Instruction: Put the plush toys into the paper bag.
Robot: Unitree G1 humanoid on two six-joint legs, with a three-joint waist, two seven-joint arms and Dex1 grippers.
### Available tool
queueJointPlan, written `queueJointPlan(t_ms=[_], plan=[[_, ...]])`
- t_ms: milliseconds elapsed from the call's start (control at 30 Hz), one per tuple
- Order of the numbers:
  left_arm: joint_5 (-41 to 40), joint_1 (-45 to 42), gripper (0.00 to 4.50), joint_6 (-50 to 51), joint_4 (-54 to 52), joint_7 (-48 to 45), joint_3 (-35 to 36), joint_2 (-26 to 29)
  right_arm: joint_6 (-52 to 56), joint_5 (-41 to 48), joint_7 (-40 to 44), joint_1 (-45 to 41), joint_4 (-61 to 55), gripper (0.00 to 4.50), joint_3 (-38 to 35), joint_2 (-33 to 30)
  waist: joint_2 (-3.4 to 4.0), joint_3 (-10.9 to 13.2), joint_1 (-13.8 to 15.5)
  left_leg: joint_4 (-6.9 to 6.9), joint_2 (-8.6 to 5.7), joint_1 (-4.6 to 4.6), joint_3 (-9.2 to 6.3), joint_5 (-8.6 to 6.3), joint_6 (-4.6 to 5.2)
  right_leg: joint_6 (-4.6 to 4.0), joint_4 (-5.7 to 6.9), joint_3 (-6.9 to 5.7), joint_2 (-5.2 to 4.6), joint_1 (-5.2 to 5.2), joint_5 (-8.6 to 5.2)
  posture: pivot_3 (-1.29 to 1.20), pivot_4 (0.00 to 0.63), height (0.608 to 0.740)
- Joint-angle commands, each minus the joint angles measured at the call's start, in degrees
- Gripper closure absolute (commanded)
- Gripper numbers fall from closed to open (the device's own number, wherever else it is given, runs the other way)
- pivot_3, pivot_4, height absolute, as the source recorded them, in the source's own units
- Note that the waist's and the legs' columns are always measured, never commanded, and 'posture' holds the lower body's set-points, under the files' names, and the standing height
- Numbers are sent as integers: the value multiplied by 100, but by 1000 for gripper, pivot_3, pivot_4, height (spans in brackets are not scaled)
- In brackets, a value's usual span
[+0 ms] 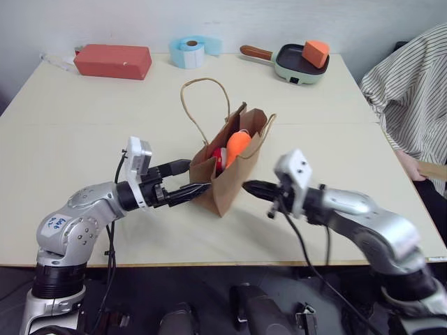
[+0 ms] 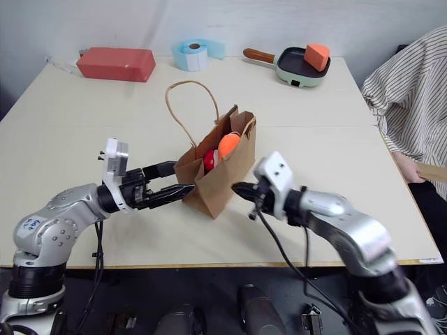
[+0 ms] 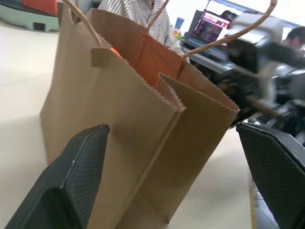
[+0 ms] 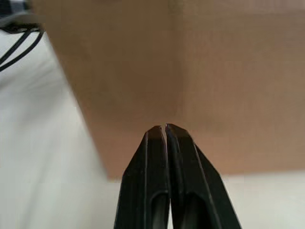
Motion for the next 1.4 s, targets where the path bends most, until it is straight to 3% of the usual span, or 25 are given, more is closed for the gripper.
queueJointPlan(t_ms=[33, 167, 433, 533, 767, 933, 1000, 1100, 1233, 1400], plan=[[180, -15, 0, -190, -12, -38, -146, -80, -397, -466, 67, -353, 550, 4425, 173, 405, 0, 0, 6, 0, 0, -1, 0, 0, 0, 0, -1, 0, 0, 0, 0, 0, 150, 740], [299, 16, 0, -212, -78, 145, -260, -260, -518, -752, 159, -455, 871, 4425, 236, 717, -1, -1, 25, 6, -1, -4, 1, -3, 6, -1, -2, -1, -3, 1, 0, 0, 150, 740], [1501, -292, 0, -910, 641, 1051, -522, -818, -389, -764, 367, -240, 640, 4425, -10, 761, -1, -1, 3, 13, 0, 0, 3, -4, 7, -1, 17, 0, -3, 0, 0, 0, 150, 740], [1614, -495, 634, -1070, 949, 804, -684, -913, -362, -704, 481, -53, 415, 4500, -198, 642, -1, -1, 6, 14, -1, 1, 3, -4, 7, -1, 19, 0, -3, 1, 0, 0, 150, 740], [1813, -1022, 2876, -1412, 1631, 294, -818, -1014, -362, -623, 624, 426, -162, 4500, -692, 324, -1, -1, 20, 16, -1, 2, 6, -4, 6, -1, 23, 0, -3, 1, 0, 0, 150, 740], [1655, -1463, 4456, -1569, 2162, -743, -821, -817, -80, -36, 724, 1108, -1106, 4500, -1695, -217, -1, -1, 35, 17, -2, 0, 6, -4, 6, 0, 21, 0, -3, 1, 0, 0, 150, 740], [1498, -1676, 4483, -1462, 2323, -1410, -863, -652, 115, 542, 948, 1512, -1604, 4500, -2360, -565, 0, 0, 30, 16, -2, 1, 7, -4, 6, 0, 22, 0, -3, 1, 0, 0, 150, 740], [1697, -2072, 4500, -1660, 2757, -2564, -1238, -379, 505, 1956, 1595, 2421, -2365, 3888, -3934, -1331, 2, 1, 65, 14, -3, -1, 5, -4, 6, 0, 21, -1, -2, 1, -1, 0, 150, 740], [2193, -2642, 4500, -2449, 3708, -3803, -1761, -344, 771, 3078, 2206, 3709, -2944, 2607, -5832, -2069, 3, 1, 157, 10, -6, 10, 5, -4, 6, 0, 7, 0, 3, 17, -1, 0, 150, 740], [2807, -3410, 4500, -3701, 5577, -4269, -1887, -787, 743, 3633, 2020, 4677, -3297, 874, -6712, -2149, -13, 0, 155, 19, -8, 14, 3, -7, 12, 7, 6, 6, 8, 27, 3, 0, 150, 740]])
